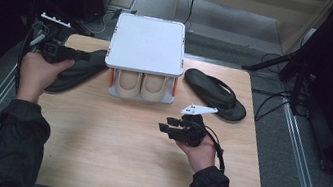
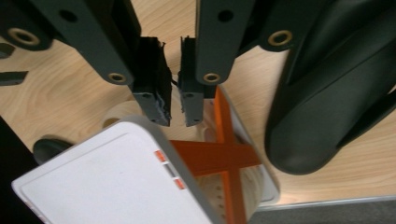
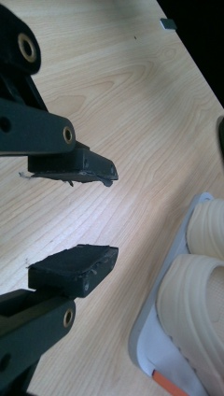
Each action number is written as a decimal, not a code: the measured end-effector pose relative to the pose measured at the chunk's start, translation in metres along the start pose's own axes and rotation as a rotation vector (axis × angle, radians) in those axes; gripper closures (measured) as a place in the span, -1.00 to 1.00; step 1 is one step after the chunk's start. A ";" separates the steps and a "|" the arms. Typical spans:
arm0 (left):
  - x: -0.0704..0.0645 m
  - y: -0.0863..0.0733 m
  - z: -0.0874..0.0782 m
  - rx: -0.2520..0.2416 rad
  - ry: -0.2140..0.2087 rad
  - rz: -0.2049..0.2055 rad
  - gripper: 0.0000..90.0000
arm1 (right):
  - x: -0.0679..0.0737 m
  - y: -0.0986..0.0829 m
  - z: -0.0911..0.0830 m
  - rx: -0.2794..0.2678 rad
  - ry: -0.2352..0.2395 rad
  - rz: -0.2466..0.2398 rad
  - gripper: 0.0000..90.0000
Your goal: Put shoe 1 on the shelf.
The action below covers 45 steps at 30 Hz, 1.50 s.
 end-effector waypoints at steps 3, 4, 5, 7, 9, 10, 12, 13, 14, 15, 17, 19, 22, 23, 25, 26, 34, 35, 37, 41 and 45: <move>0.008 -0.003 0.005 -0.005 0.010 -0.005 0.91 | 0.000 0.000 0.000 -0.005 0.004 0.013 0.26; 0.011 -0.003 0.007 -0.006 0.011 -0.009 0.93 | 0.000 0.000 -0.001 -0.009 0.005 0.019 0.26; 0.014 -0.004 0.010 -0.007 0.015 -0.015 0.94 | 0.000 0.000 -0.001 -0.012 0.006 0.019 0.26; 0.021 -0.006 0.016 -0.008 0.035 -0.025 0.97 | 0.001 0.001 -0.001 -0.016 0.006 0.010 0.26; 0.028 -0.008 0.024 -0.004 0.053 -0.031 0.99 | 0.001 0.001 -0.001 -0.015 0.001 0.004 0.26; 0.031 -0.009 0.026 -0.001 0.060 -0.033 0.99 | 0.001 0.000 0.000 -0.011 0.000 0.002 0.26; 0.037 -0.010 0.035 0.003 0.073 -0.042 1.00 | 0.001 -0.001 0.001 -0.002 -0.001 0.007 0.26; 0.039 -0.010 0.037 0.004 0.072 -0.048 1.00 | 0.001 -0.002 0.001 0.000 -0.004 0.005 0.26; 0.043 -0.011 0.042 0.005 0.079 -0.057 1.00 | 0.001 -0.002 0.001 0.003 -0.007 0.005 0.25; 0.045 -0.011 0.045 0.007 0.082 -0.060 1.00 | 0.001 -0.003 0.001 0.004 -0.012 0.000 0.25; 0.050 -0.012 0.053 0.019 0.087 -0.072 1.00 | 0.001 -0.005 -0.001 0.002 -0.016 0.003 0.25; 0.055 -0.013 0.062 0.033 0.102 -0.079 1.00 | 0.000 -0.007 -0.003 0.001 -0.024 0.011 0.25; 0.063 -0.013 0.074 0.032 0.123 -0.094 1.00 | -0.001 -0.011 -0.006 0.000 -0.032 0.016 0.25; 0.066 -0.014 0.078 0.030 0.133 -0.100 1.00 | -0.001 -0.011 -0.007 -0.001 -0.035 0.016 0.25; 0.072 -0.015 0.086 0.031 0.152 -0.111 1.00 | -0.002 -0.014 -0.010 -0.001 -0.040 0.024 0.25; 0.075 -0.016 0.090 0.030 0.157 -0.119 1.00 | -0.003 -0.015 -0.010 -0.003 -0.042 0.025 0.25; 0.097 -0.019 0.107 0.047 0.217 -0.160 1.00 | -0.009 -0.022 -0.019 -0.008 -0.066 0.056 0.25; 0.098 -0.019 0.109 0.050 0.213 -0.156 0.99 | -0.009 -0.022 -0.019 -0.009 -0.068 0.055 0.25; 0.099 -0.018 0.112 0.057 0.223 -0.159 0.99 | -0.010 -0.023 -0.020 -0.010 -0.070 0.058 0.25; 0.101 -0.019 0.113 0.067 0.215 -0.153 0.99 | -0.011 -0.025 -0.022 -0.007 -0.076 0.063 0.25; 0.100 -0.021 0.110 0.077 0.208 -0.158 0.99 | -0.011 -0.024 -0.022 -0.009 -0.074 0.065 0.25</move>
Point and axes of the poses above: each handheld gripper's, and its own axes: z roughly forward along the jaws, y roughly out of its top, x roughly to its left, the point moved 6 cm from there along z, roughly forward along the jaws, and after that the axes turned 1 degree about x, right-handed, at the moved point
